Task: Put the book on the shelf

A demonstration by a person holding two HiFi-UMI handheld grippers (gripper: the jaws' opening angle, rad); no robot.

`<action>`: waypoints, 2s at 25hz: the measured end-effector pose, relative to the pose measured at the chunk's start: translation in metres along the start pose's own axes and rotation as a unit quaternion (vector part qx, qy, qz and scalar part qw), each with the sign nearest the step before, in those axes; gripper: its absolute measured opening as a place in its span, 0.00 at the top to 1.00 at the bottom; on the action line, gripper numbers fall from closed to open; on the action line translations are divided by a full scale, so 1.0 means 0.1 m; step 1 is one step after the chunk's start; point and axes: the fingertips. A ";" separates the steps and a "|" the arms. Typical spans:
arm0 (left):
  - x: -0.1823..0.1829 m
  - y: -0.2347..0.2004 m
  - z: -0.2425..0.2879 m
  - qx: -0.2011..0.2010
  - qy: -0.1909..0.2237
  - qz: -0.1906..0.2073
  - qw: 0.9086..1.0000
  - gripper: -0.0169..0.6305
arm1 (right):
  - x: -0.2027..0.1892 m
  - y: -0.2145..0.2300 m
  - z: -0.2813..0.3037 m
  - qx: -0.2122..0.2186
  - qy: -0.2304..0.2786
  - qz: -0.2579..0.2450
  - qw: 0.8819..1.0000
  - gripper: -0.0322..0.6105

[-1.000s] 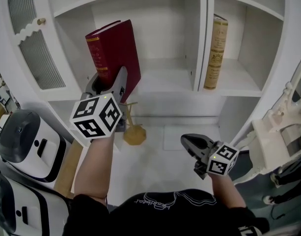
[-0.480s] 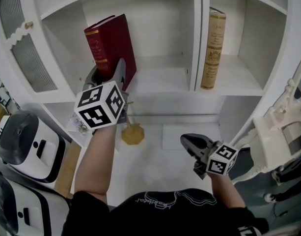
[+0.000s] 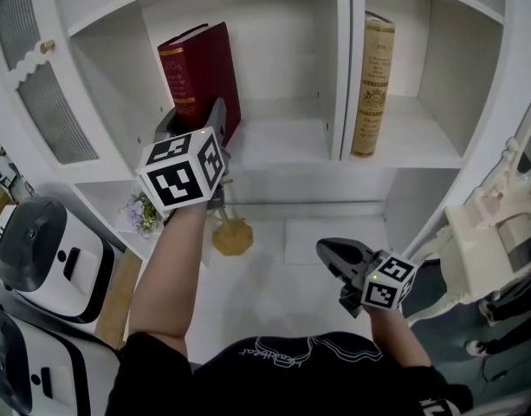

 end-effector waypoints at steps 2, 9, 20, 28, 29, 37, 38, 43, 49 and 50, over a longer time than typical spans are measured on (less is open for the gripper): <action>-0.06 -0.02 0.00 -0.001 -0.012 -0.003 1.000 0.64 | 0.00 -0.02 -0.01 0.000 0.000 -0.001 1.000 0.95; -0.06 0.01 -0.11 -0.021 -0.015 -0.005 1.000 0.56 | 0.07 -0.19 0.01 0.006 0.016 0.008 1.000 0.95; 0.22 0.10 -0.95 -0.101 0.012 -0.060 0.993 0.53 | 0.26 -0.75 -0.03 0.012 0.041 -0.019 0.999 0.95; 0.17 0.51 -1.93 -0.232 0.006 -0.108 0.967 0.54 | 0.37 -1.34 -0.03 0.031 0.054 -0.056 0.997 0.95; 0.15 0.57 -2.06 -0.247 0.003 -0.115 0.962 0.61 | 0.38 -1.40 -0.03 0.032 0.056 -0.058 0.996 0.95; -0.08 0.86 -2.84 -0.325 -0.013 -0.182 0.928 0.90 | 0.26 -1.80 -0.08 0.026 0.054 -0.062 0.996 0.95; -0.11 0.91 -2.93 -0.341 -0.017 -0.189 0.921 0.93 | 0.22 -1.82 -0.09 0.022 0.049 -0.065 0.996 0.95; -0.33 1.05 -3.34 -0.378 -0.049 -0.214 0.899 0.95 | 0.06 -1.93 -0.20 0.000 0.042 -0.056 0.998 0.95; -0.48 1.05 -3.57 -0.360 -0.067 -0.259 0.894 0.95 | -0.14 -2.06 -0.20 -0.010 0.022 -0.059 0.998 0.95; -0.49 1.04 -3.61 -0.361 -0.069 -0.262 0.892 0.95 | -0.16 -2.09 -0.20 -0.010 0.022 -0.057 0.998 0.95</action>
Point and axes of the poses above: the fingertips, and each gripper's own axes: z forward along the fingers, y to its right, x out of its top, and after that the axes turned 15 degrees about y, right-handed
